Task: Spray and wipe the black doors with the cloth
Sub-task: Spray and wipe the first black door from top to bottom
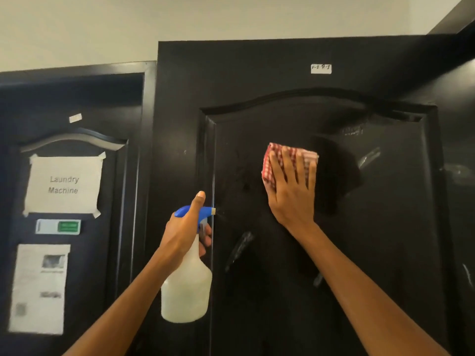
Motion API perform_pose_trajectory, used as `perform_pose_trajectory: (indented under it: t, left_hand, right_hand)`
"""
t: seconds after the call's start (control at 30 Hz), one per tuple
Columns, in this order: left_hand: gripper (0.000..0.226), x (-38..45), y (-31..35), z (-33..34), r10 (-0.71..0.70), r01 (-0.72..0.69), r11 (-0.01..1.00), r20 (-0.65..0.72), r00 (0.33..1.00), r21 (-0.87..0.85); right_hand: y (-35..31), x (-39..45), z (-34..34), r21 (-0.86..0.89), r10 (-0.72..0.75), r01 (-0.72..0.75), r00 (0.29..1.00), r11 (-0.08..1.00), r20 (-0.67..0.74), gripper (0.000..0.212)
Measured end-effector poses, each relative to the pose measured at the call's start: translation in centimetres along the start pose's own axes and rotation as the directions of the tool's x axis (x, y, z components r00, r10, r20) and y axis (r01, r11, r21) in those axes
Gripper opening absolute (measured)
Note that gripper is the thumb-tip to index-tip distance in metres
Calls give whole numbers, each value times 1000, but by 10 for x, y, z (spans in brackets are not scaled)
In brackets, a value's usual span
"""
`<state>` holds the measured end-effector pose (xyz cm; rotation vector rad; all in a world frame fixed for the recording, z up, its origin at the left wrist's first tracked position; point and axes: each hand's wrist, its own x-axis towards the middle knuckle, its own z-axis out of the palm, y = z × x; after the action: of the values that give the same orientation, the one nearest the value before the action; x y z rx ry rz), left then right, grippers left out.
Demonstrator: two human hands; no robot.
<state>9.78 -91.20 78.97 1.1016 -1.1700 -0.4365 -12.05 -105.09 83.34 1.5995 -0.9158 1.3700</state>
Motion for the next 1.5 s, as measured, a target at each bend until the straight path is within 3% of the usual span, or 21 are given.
perform_pose_trajectory:
  t: [0.23,0.37,0.43,0.53,0.6,0.63,0.7,0.8,0.87,0.93,1.0,1.07,1.13,1.2,1.23,1.3,1.33,1.37,1.4,1.43,1.5]
  left_hand:
    - [72,-21,-24,-8,19,-19,1000,-125,992,-6]
    - [70,-30,-24,-6,82,-82,997,-202,976,9]
    - [65,-37,-23,-4,100,-107,994,-238,966,-15]
    - [64,-46,-22,-7,145,-150,989,-276,950,0]
    - [66,-54,-18,-12,157,-153,988,-289,944,36]
    - [66,-58,-15,-15,163,-154,987,-286,944,52]
    - [64,-64,-10,-17,182,-167,983,-279,943,77]
    - [65,-71,-3,-18,195,-173,979,-272,942,106]
    - [67,-73,2,-16,186,-168,982,-265,946,88]
    - [66,-73,9,-10,194,-180,981,-252,948,77]
    - [65,-72,16,2,217,-205,976,-247,944,74]
    - [66,-69,23,15,247,-232,969,-239,939,89]
    - [65,-62,30,28,257,-243,966,-222,940,91]
    - [67,-56,40,42,270,-258,962,-190,944,85]
    - [69,-52,46,50,283,-272,958,-166,944,87]
    - [72,-45,56,70,298,-288,953,-125,946,97]
    - [74,-43,61,79,299,-288,952,-113,947,106]
    - [74,-40,65,89,296,-285,952,-100,950,109]
    - [74,-38,70,99,293,-284,953,-82,953,107]
    - [72,-37,74,108,289,-282,955,-67,955,97]
    - [68,-34,81,124,283,-279,957,-43,958,74]
  right_hand:
    - [-37,54,-6,-6,-31,31,999,999,27,62]
    - [-57,22,4,88,-328,322,942,943,67,75]
    - [-66,-23,6,155,-551,532,822,833,141,78]
    - [-72,-106,4,248,-824,791,503,560,260,76]
    - [-69,-139,6,274,-895,872,319,406,312,78]
    - [-65,-139,7,265,-906,889,288,373,310,79]
    - [-53,-113,8,210,-908,901,320,380,271,76]
    - [-26,-39,2,105,-781,779,595,618,189,68]
    - [4,17,-9,77,-555,550,821,832,136,70]
    - [46,56,-20,56,-222,218,973,974,70,71]
    - [82,71,-31,51,134,-137,990,989,47,72]
    - [85,65,-35,60,366,-366,931,929,11,72]
    - [68,41,-34,22,284,-284,958,959,-35,74]
    - [58,0,-28,46,-151,151,988,987,6,77]
    - [59,-27,-27,57,-425,422,904,905,47,76]
    - [78,-67,-33,77,-801,807,561,586,211,68]
    - [94,-69,-36,93,-860,877,434,472,269,66]
    - [112,-62,-40,86,-867,887,416,453,274,63]
    - [132,-49,-43,56,-830,848,500,527,248,62]
    - [153,-34,-45,19,-738,751,644,661,202,61]
    - [206,-3,-55,-56,-378,384,920,921,102,64]
